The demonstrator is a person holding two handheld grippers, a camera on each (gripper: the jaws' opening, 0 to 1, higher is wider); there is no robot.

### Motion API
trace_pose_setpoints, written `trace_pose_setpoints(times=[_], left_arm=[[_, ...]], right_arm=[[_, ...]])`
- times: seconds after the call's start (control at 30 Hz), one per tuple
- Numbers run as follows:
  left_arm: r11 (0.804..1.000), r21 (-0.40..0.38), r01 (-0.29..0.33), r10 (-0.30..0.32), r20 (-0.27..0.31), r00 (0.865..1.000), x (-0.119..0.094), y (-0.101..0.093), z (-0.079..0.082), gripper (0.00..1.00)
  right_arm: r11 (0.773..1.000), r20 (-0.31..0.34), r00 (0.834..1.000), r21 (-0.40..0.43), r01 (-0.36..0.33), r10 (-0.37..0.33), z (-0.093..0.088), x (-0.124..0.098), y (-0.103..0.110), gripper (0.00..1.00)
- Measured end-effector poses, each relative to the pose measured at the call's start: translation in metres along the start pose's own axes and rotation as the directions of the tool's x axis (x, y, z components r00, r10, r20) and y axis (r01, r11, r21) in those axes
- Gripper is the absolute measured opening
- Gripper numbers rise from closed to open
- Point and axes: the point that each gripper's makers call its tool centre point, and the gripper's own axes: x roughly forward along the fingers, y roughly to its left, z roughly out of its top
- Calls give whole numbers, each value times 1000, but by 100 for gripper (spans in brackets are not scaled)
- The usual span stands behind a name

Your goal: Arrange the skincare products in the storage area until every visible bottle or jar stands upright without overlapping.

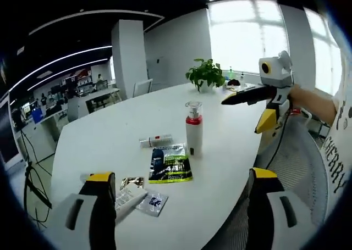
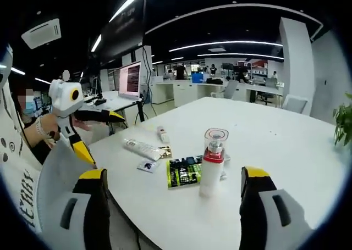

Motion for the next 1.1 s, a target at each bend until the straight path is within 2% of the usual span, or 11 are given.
trace_pose_setpoints(times=[0.13, 0.27, 0.4, 0.63, 0.77, 1.0, 1.1], left_arm=[[999, -17, -30, 30, -6, 1000, -9, 2, -4, 99], [997, -51, -59, 60, 31, 998, -17, 5, -4, 99], [994, -71, -82, 84, 23, 996, -23, 6, -12, 99], [989, -102, -107, 112, 43, 993, -28, 9, -16, 99], [989, -75, -126, 129, 33, 991, -30, 15, -15, 99], [990, -65, -128, 127, -14, 992, -33, 27, -25, 99], [989, -65, -133, 131, -33, 991, -32, 34, -31, 99]], right_arm=[[1000, -18, 1000, 2, 8, -8, -8, -6, 4, 100], [1000, -32, 999, 2, -7, 7, -11, -11, 12, 100], [1000, -52, 999, -23, 3, -4, -15, -15, 14, 100], [1000, -53, 999, -17, -9, 8, -17, -16, 18, 100], [999, -43, 999, -38, 23, -24, -15, -17, 14, 100], [999, -79, 997, -50, 0, -4, -18, -7, 18, 100], [999, -69, 998, -47, 2, -6, -16, -4, 17, 100]])
